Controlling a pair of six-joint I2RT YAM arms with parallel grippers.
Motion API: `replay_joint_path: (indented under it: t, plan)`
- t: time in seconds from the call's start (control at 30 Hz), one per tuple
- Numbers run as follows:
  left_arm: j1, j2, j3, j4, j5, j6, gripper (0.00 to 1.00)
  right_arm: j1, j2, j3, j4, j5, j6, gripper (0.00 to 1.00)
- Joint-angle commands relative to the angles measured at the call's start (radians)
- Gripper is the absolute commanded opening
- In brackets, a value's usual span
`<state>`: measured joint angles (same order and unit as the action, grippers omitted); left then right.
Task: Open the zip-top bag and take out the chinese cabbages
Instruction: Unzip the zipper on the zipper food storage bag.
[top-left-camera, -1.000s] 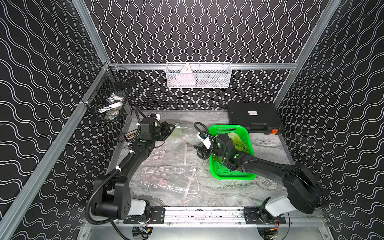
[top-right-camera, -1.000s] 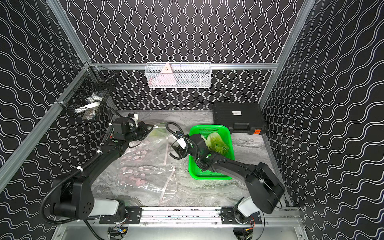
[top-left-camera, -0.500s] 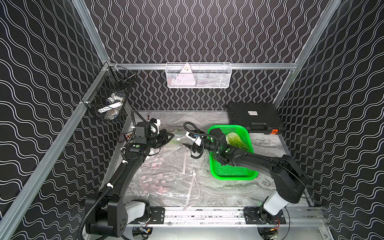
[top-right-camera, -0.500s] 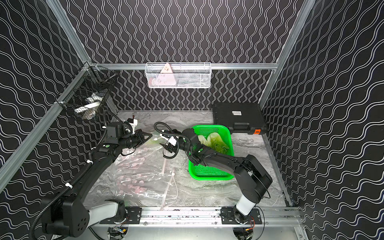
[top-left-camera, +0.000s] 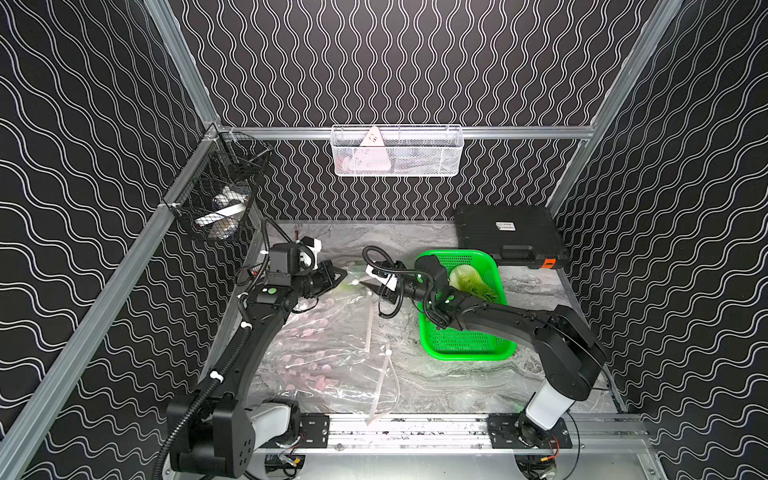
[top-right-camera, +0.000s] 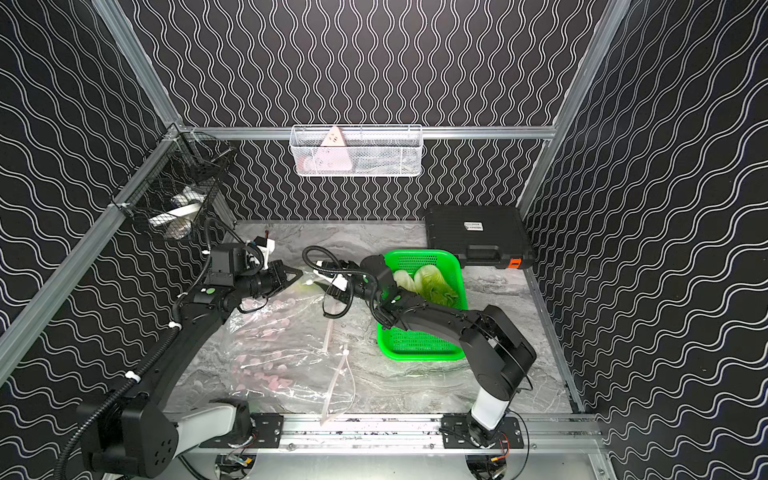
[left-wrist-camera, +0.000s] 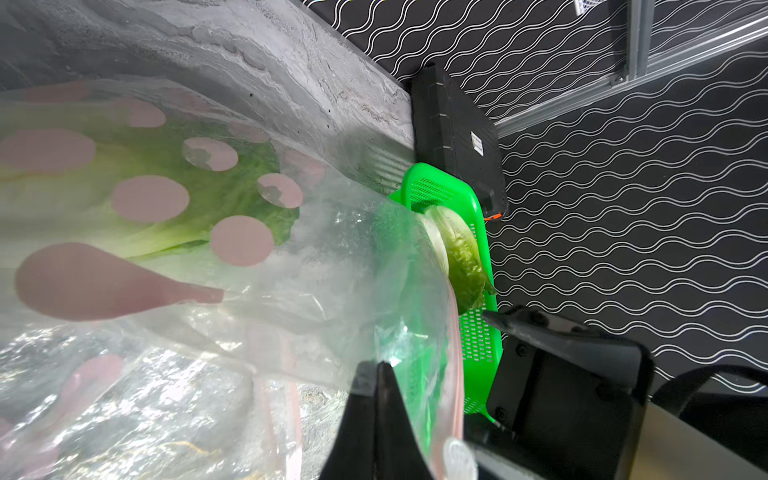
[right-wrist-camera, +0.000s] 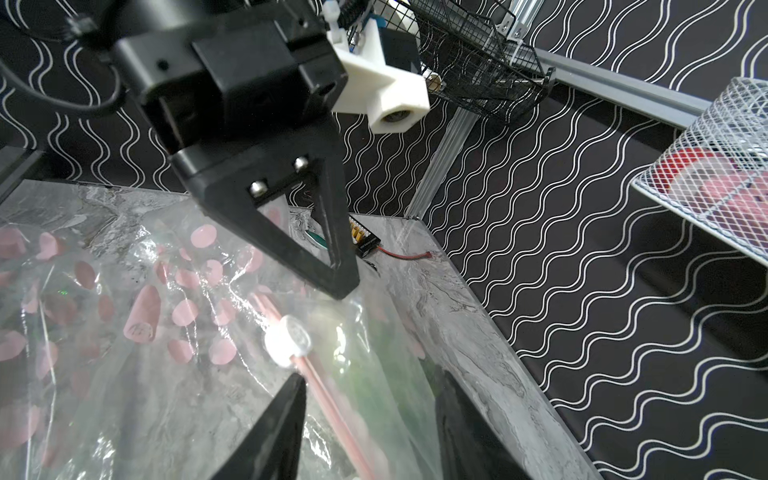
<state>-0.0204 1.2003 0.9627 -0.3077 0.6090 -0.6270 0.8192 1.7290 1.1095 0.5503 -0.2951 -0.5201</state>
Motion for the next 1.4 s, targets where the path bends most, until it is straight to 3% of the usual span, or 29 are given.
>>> replay_joint_path:
  t: [0.0,0.17,0.23,0.33,0.37,0.43,0.47,0.5,0.6,0.7,0.73,0.8,0.9,0.93,1.1,1.23,1.37]
  plan:
    - [0.002,-0.005,0.011,-0.004,0.012,0.030,0.00,0.001,0.004,0.005,0.012,0.004,-0.019,0.50]
    - [0.001,0.001,0.020,-0.014,0.014,0.041,0.00,0.001,0.010,-0.003,0.008,0.007,-0.020,0.43]
    - [0.002,0.003,0.025,-0.020,0.016,0.048,0.00,0.001,0.016,0.004,-0.001,0.007,-0.020,0.31]
    - [0.001,0.005,0.032,-0.029,0.018,0.058,0.00,0.002,0.021,0.016,-0.026,-0.013,-0.024,0.03]
    - [0.001,0.005,0.040,-0.040,0.016,0.068,0.01,0.001,0.022,0.016,-0.044,-0.021,-0.024,0.00]
    - [0.002,0.005,0.073,-0.085,-0.012,0.109,0.60,0.002,0.020,0.016,-0.070,-0.042,-0.012,0.00]
    - [0.002,0.003,0.097,-0.119,-0.042,0.136,0.83,-0.002,0.015,0.017,-0.071,-0.054,-0.002,0.00]
    - [0.002,0.003,0.127,-0.159,-0.092,0.175,0.99,-0.006,0.007,0.012,-0.071,-0.071,0.004,0.00]
    - [0.002,0.005,0.198,-0.206,-0.300,0.309,0.99,-0.039,-0.017,-0.031,-0.046,-0.138,0.060,0.00]
    - [0.005,-0.003,0.154,-0.045,-0.370,0.439,0.99,-0.091,-0.033,-0.078,0.017,-0.238,0.160,0.00]
    - [0.005,-0.005,0.129,0.040,-0.318,0.495,0.99,-0.108,-0.037,-0.093,0.044,-0.267,0.197,0.00]
    - [0.007,0.009,0.114,0.086,-0.086,0.693,0.98,-0.146,-0.043,-0.123,0.109,-0.329,0.285,0.00]
    - [0.006,0.046,0.181,-0.067,0.210,0.967,0.92,-0.187,-0.048,-0.150,0.168,-0.411,0.365,0.00]
    - [0.003,0.049,0.196,-0.117,0.243,1.035,0.90,-0.194,-0.049,-0.155,0.172,-0.430,0.376,0.00]
    - [-0.023,0.077,0.309,-0.370,0.277,1.285,0.72,-0.207,-0.052,-0.175,0.179,-0.500,0.390,0.00]
    - [-0.108,0.112,0.367,-0.488,0.220,1.377,0.70,-0.212,-0.048,-0.174,0.195,-0.534,0.407,0.00]
    - [-0.147,0.150,0.399,-0.536,0.222,1.402,0.60,-0.212,-0.040,-0.167,0.218,-0.551,0.431,0.00]
